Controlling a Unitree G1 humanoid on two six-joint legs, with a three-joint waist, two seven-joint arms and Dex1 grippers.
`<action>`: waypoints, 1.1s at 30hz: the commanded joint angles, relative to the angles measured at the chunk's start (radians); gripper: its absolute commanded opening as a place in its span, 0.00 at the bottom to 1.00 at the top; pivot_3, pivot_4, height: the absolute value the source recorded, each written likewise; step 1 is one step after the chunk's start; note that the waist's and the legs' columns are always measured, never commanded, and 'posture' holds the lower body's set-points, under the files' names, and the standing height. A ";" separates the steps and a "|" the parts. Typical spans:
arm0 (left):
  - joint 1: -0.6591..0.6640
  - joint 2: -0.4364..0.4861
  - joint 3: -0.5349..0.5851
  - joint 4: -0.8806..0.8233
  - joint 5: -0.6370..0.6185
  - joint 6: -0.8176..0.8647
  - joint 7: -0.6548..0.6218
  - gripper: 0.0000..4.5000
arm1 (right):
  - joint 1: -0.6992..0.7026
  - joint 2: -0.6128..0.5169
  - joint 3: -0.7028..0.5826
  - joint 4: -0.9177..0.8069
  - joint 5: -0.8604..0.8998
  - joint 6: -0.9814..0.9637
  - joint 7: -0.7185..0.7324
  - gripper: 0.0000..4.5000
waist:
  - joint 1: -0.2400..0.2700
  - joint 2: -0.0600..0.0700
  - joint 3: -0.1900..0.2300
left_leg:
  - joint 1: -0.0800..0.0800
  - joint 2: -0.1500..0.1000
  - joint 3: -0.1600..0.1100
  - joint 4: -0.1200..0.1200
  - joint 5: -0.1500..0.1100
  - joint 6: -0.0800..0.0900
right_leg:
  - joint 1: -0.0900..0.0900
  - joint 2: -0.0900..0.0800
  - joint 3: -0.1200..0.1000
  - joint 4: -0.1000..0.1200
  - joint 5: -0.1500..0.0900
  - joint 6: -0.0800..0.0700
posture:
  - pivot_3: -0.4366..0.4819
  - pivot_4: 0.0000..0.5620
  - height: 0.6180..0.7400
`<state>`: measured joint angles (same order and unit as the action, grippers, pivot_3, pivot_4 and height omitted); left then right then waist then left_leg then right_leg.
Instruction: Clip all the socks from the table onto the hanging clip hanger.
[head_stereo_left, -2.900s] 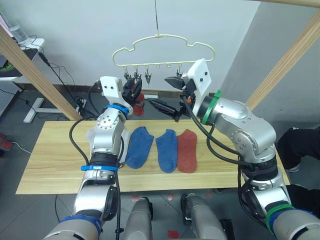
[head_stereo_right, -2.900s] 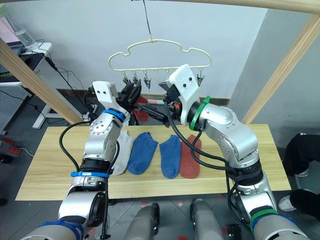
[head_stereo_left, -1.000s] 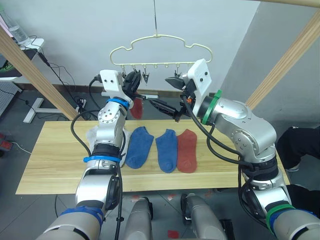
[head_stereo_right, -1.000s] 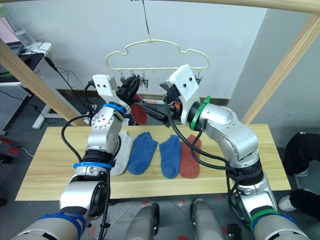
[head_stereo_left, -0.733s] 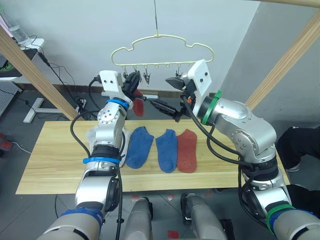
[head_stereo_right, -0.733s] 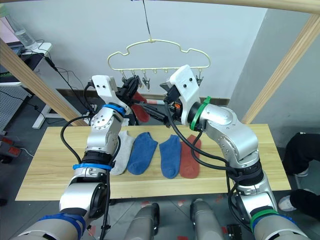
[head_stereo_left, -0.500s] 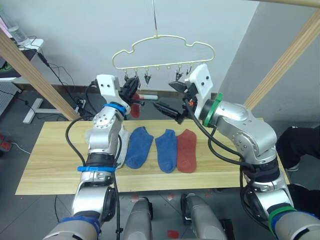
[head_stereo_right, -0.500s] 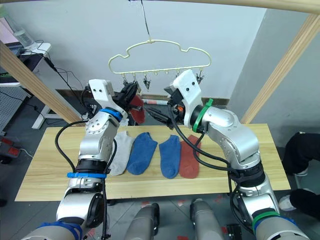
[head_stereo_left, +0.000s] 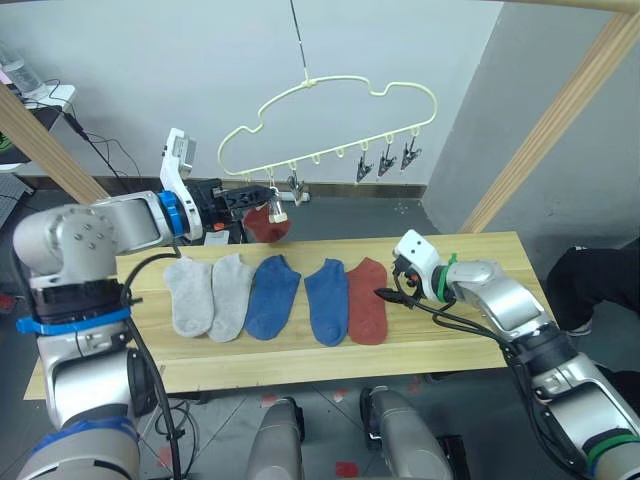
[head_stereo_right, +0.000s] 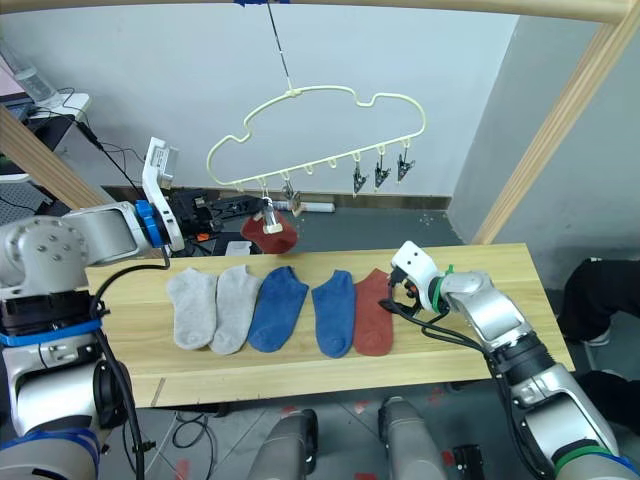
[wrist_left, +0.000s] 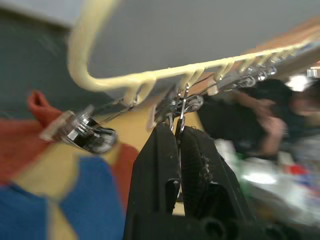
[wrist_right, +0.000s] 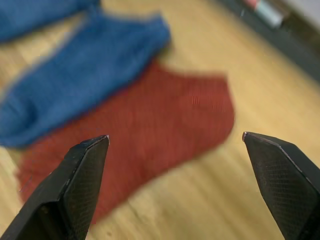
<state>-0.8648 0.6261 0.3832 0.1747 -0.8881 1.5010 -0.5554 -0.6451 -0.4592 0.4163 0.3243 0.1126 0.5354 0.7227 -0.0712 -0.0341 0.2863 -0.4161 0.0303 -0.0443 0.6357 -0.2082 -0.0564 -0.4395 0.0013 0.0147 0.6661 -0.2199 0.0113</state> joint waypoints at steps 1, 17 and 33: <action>-0.029 0.005 0.048 0.057 -0.066 0.110 0.019 0.02 | -0.064 0.037 -0.011 0.137 -0.057 -0.132 0.013 1.00 | -0.002 0.000 0.000 | 0.000 0.000 0.000 0.000 0.000 0.000 | -0.001 0.000 0.000 0.000 0.000 0.000 | 0.47 0.50 1.00; 0.022 0.039 0.048 0.044 -0.223 0.113 0.141 0.02 | -0.227 0.215 -0.058 0.652 -0.208 -0.409 -0.037 1.00 | 0.016 0.000 0.000 | 0.000 -0.001 0.002 -0.002 0.000 -0.001 | -0.001 -0.003 0.002 -0.001 0.000 0.000 | 0.52 0.49 1.00; 0.042 0.005 0.087 0.029 -0.273 0.113 0.216 0.02 | -0.095 0.126 -0.064 0.375 -0.237 -0.477 0.100 0.01 | 0.026 0.000 0.000 | 0.000 -0.002 0.002 -0.002 0.000 -0.001 | -0.001 -0.004 0.001 -0.001 0.000 0.000 | 0.53 0.46 1.00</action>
<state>-0.8364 0.6304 0.4694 0.2072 -1.1546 1.5869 -0.3566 -0.7560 -0.3117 0.3647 0.8005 -0.1352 0.0730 0.7767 -0.0453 -0.0343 0.2864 -0.4161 0.0286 -0.0422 0.6335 -0.2082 -0.0576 -0.4400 -0.0028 0.0163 0.6652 -0.2195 0.0107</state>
